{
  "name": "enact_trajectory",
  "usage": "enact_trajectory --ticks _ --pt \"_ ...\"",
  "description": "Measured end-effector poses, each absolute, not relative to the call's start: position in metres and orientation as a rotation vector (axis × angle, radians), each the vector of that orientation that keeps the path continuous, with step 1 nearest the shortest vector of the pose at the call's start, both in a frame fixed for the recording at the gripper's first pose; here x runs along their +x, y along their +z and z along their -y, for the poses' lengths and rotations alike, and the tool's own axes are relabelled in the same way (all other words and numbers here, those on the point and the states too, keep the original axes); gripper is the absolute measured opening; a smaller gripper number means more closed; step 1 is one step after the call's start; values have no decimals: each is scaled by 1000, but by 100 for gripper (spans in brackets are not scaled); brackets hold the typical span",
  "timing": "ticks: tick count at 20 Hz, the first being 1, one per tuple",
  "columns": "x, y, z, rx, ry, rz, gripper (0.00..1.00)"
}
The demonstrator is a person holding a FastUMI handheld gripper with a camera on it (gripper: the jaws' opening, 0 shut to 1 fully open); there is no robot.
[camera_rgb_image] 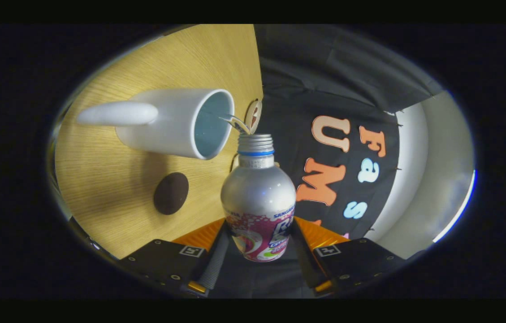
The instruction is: Take the bottle from table, then pour the juice into the cup, finally place the bottle on the coaster
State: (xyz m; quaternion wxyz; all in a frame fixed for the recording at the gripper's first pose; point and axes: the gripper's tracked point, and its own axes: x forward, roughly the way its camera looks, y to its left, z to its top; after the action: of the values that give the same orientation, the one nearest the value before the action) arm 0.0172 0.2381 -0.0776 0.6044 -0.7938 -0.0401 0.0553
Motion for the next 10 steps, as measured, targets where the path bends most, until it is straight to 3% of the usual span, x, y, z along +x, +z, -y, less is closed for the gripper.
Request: enact_trajectory --ticks 10 --pt "18 -72 -237 -1885 110 87 74"
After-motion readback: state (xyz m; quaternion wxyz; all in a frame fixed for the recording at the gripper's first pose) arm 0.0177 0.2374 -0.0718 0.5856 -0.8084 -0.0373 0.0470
